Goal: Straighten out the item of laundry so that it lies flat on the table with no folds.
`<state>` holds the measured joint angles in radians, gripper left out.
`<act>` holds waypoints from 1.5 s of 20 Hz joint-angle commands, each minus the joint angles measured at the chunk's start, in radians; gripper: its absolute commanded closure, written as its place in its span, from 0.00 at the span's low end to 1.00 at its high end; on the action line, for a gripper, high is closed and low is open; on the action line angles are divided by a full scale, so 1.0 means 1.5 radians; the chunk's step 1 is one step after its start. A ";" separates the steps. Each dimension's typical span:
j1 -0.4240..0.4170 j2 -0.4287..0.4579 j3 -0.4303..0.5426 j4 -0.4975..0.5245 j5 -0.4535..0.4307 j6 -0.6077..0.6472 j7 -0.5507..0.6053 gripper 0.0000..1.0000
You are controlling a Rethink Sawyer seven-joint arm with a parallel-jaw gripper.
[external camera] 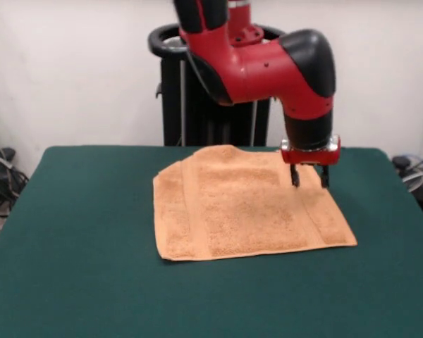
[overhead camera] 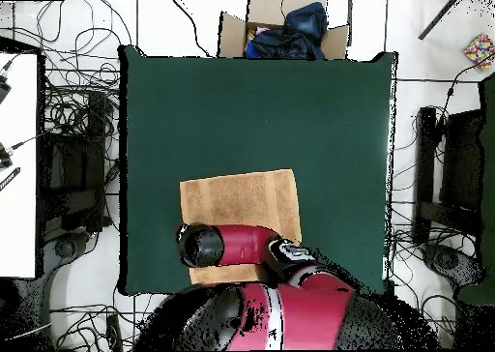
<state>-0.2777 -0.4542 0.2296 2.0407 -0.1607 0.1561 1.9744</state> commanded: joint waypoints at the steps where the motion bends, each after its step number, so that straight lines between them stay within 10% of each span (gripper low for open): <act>1: 0.151 -0.111 -0.191 -0.096 -0.044 0.112 0.048 0.00; 23: 0.172 -0.115 -0.227 -0.100 -0.062 0.014 0.097 0.00; 30: 0.106 -0.119 -0.136 -0.068 -0.026 -0.058 0.119 0.00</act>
<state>-0.0556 -0.6413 -0.0788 1.9527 -0.2627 0.1685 1.9744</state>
